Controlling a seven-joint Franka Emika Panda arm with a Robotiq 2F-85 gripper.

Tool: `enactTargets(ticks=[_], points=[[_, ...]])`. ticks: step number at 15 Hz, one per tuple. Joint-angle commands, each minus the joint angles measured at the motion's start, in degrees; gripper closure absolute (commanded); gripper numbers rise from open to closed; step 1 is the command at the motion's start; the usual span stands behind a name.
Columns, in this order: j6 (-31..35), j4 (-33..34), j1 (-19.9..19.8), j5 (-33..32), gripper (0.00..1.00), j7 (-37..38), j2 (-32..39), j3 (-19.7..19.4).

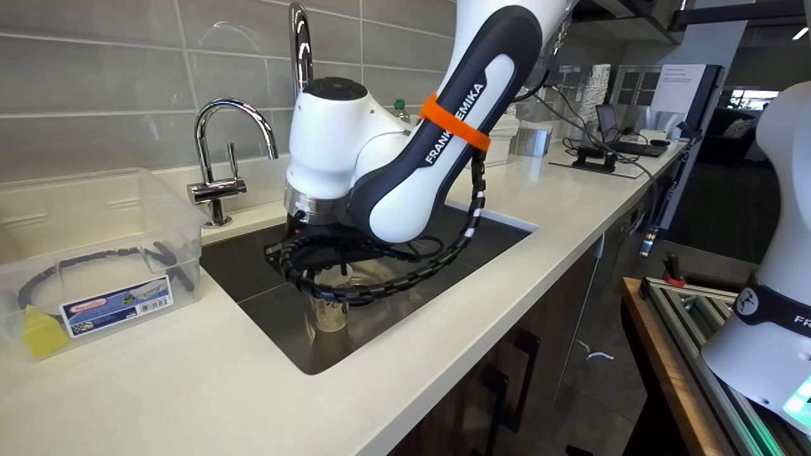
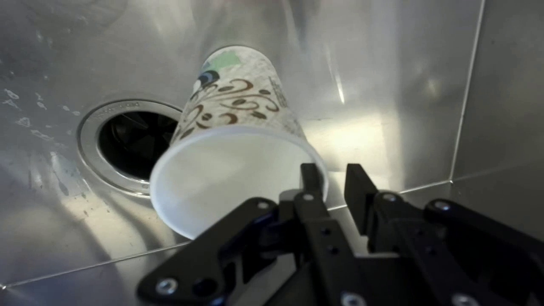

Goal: Empty the cup

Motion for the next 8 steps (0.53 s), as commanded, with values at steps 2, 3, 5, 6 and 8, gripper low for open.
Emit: enactTargets(ticks=[2, 3, 5, 6, 8], points=[[-2.01, 0.89, 2.31, 0.45, 0.77, 1.21, 1.48, -1.88], [-1.96, 0.8, 2.6, 0.38, 0.79, 1.39, 1.56, -2.24], [-2.32, 0.46, 3.46, 0.0, 0.96, 1.78, 1.46, -3.35], [-2.77, 0.24, 4.12, -0.32, 1.0, 2.1, 1.26, -4.19], [-4.82, -1.0, 4.91, -0.99, 0.99, 2.94, -0.75, -5.98]])
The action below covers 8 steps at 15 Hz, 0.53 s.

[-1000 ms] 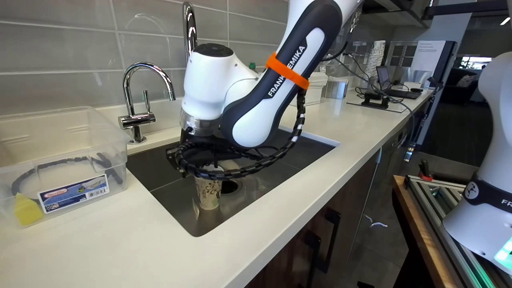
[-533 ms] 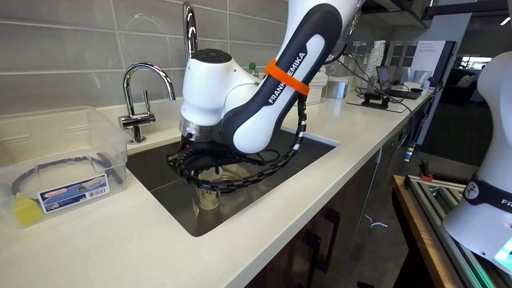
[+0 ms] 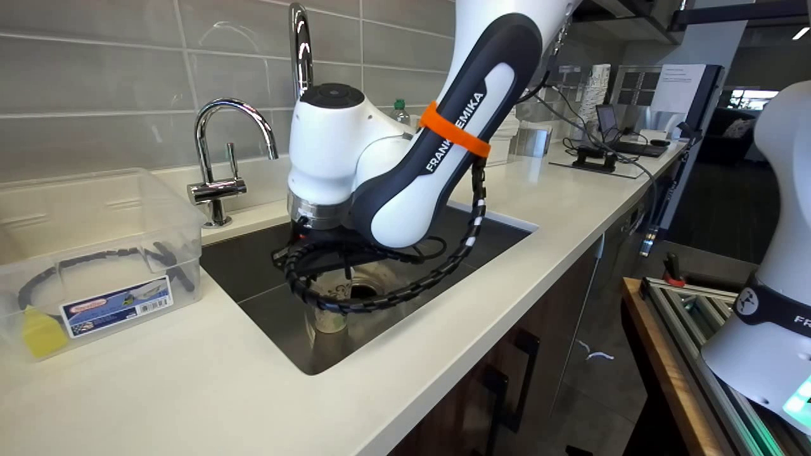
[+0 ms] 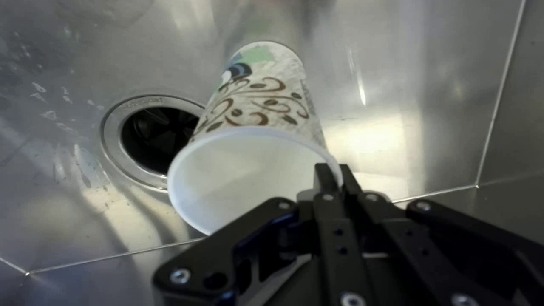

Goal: Empty the cup

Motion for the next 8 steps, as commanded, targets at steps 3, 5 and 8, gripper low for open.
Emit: enactTargets(ticks=[3, 5, 8], points=[[-6.69, -2.23, 2.16, -1.66, 0.99, 4.44, -4.95, -3.87], [-7.25, -2.97, 0.25, -1.07, 0.99, 4.72, -7.4, -2.27], [-6.0, -5.16, -4.75, 2.49, 0.99, 2.26, -11.69, 3.41]])
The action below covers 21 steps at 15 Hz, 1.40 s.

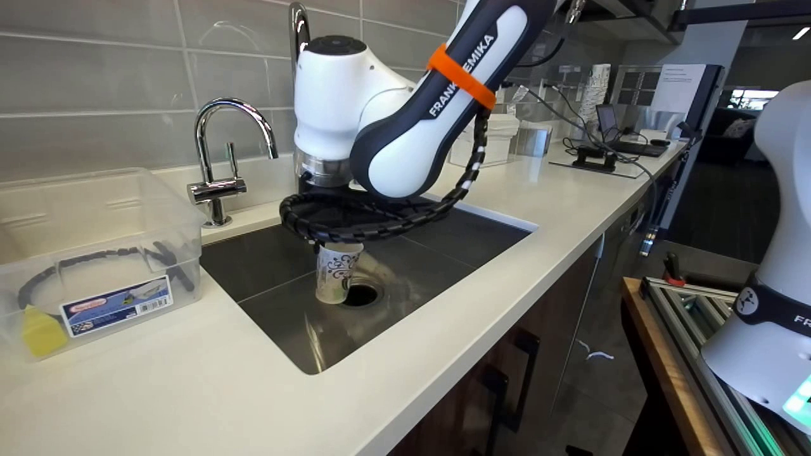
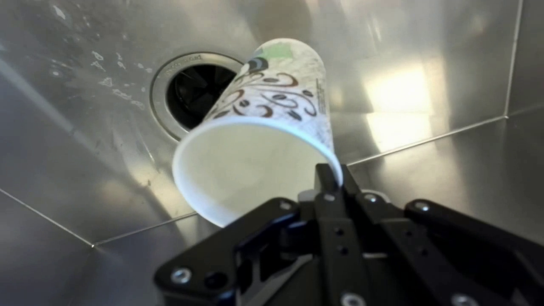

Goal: Empty the cup

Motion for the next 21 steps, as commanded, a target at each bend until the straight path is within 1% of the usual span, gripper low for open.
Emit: enactTargets(ticks=[1, 3, 6, 8, 10, 12, 13, 14, 15, 16, 19, 21], points=[[0.95, -4.96, -6.42, 4.14, 0.99, -1.88, -6.8, 7.69], [1.75, -6.52, -10.27, 7.88, 0.99, -4.05, -8.98, 12.08], [4.19, -8.52, -16.38, 15.0, 0.99, -10.7, -11.46, 18.69], [5.72, -9.54, -20.52, 21.44, 0.99, -16.73, -12.5, 23.12], [7.26, -10.26, -25.1, 29.59, 0.99, -25.29, -12.91, 28.36], [8.05, -10.24, -28.85, 37.69, 0.99, -34.0, -12.9, 32.74], [8.5, -10.13, -32.52, 40.83, 0.99, -38.32, -12.73, 36.6], [7.89, -9.72, -32.2, 45.27, 0.99, -42.55, -12.75, 36.45], [8.02, -9.51, -33.67, 48.72, 0.99, -46.69, -12.72, 37.82], [8.61, -9.51, -37.0, 50.63, 0.99, -49.65, -12.59, 41.03], [9.19, -8.41, -43.21, 61.4, 0.99, -61.37, -12.01, 47.43], [8.95, -7.42, -47.9, 69.89, 0.99, -69.53, -11.54, 52.01]])
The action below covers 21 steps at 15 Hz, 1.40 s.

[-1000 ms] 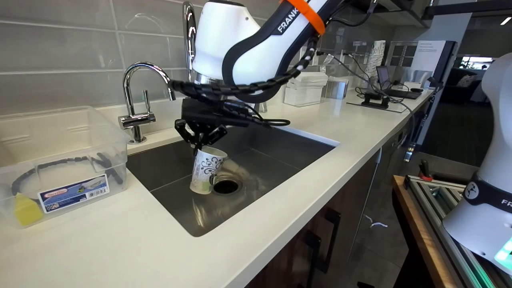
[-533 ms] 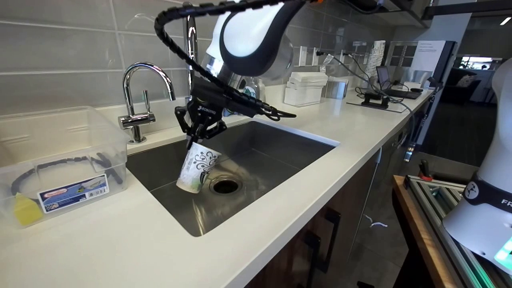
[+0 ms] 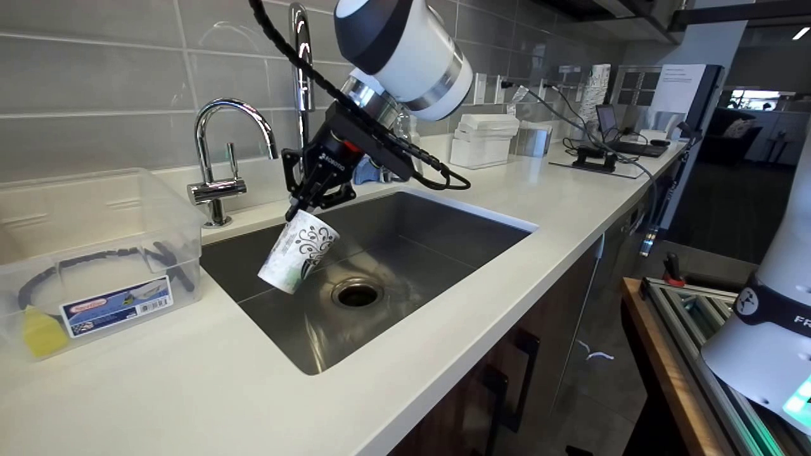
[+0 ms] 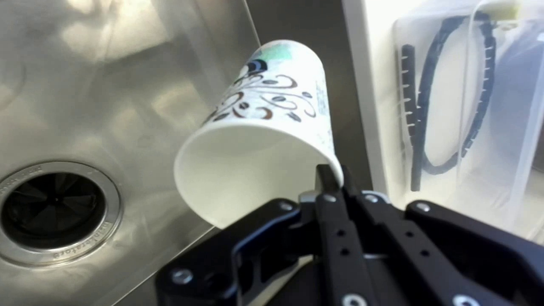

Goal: Empty the cup

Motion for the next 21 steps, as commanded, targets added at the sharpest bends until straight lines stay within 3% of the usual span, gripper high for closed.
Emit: enactTargets(ticks=[1, 9, 19, 20, 21], points=[[0.3, 0.98, -8.33, 14.38, 0.99, -14.0, 0.27, 8.29], [-4.81, 0.28, -18.58, 35.02, 0.99, -34.71, -0.6, 14.17], [-17.62, 0.24, -23.92, 43.71, 0.99, -43.81, -0.8, 14.8], [-22.4, 0.42, -14.19, 47.8, 0.99, -44.88, -3.43, 3.3], [-24.28, 0.3, -12.68, 49.1, 0.99, -45.38, -3.74, 0.92]])
